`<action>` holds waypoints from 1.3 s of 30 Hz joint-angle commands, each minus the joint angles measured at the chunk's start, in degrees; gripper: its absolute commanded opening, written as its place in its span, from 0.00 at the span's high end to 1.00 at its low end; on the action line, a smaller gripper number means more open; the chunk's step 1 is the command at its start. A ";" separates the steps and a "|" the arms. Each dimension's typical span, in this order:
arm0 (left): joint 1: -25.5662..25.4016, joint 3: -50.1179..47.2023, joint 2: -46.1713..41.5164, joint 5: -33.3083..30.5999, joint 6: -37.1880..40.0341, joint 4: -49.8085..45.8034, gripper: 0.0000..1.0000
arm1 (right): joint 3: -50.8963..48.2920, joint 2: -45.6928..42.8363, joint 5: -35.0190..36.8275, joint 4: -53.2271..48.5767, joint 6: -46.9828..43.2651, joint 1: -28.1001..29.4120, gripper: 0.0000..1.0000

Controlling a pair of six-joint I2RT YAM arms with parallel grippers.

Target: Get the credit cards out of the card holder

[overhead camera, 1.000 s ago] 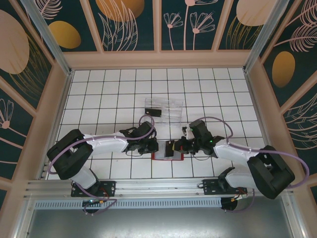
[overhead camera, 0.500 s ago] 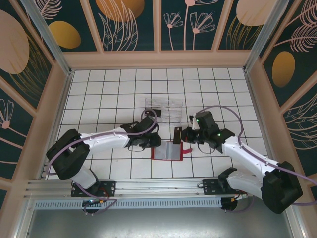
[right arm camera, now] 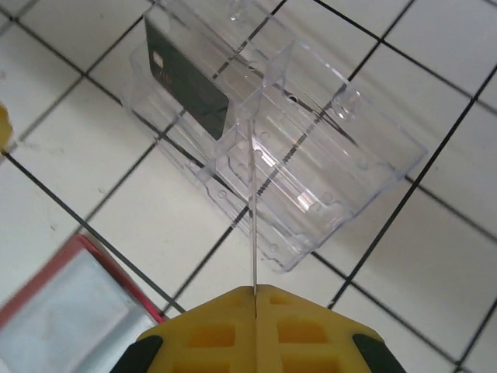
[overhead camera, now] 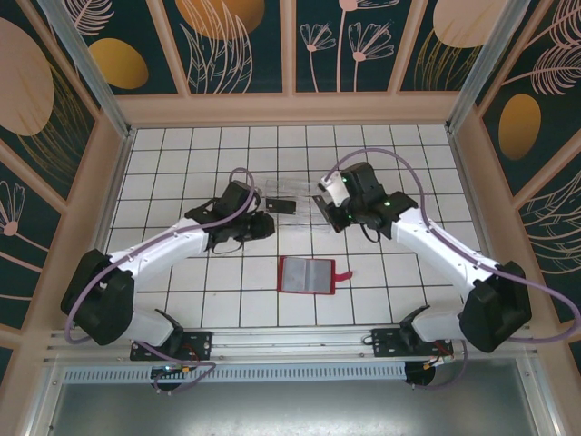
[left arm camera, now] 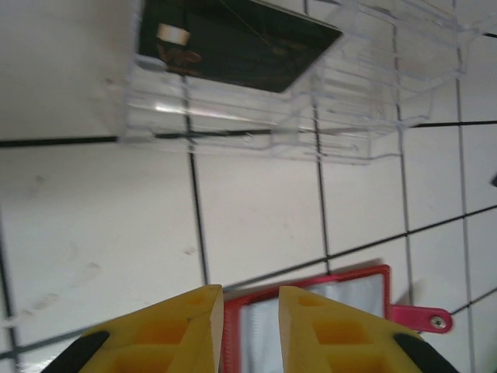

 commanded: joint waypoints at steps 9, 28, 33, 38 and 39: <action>7.50 6.91 0.29 -5.56 18.85 -10.12 0.74 | 12.98 8.10 2.71 -13.62 -33.05 6.04 1.00; 14.72 1.83 2.08 -19.56 24.38 -9.55 0.71 | 48.97 38.74 -0.38 -31.59 -39.40 8.15 1.00; 15.03 1.61 1.09 -20.79 24.48 -8.86 0.72 | 55.04 44.20 -1.17 -33.71 -40.15 8.54 1.00; 15.19 1.61 1.15 -21.29 24.56 -8.77 0.72 | 58.83 48.44 -0.10 -35.21 -39.74 8.59 1.00; 15.19 1.65 1.24 -21.25 24.63 -8.78 0.72 | 58.94 48.79 0.45 -34.87 -39.74 8.59 1.00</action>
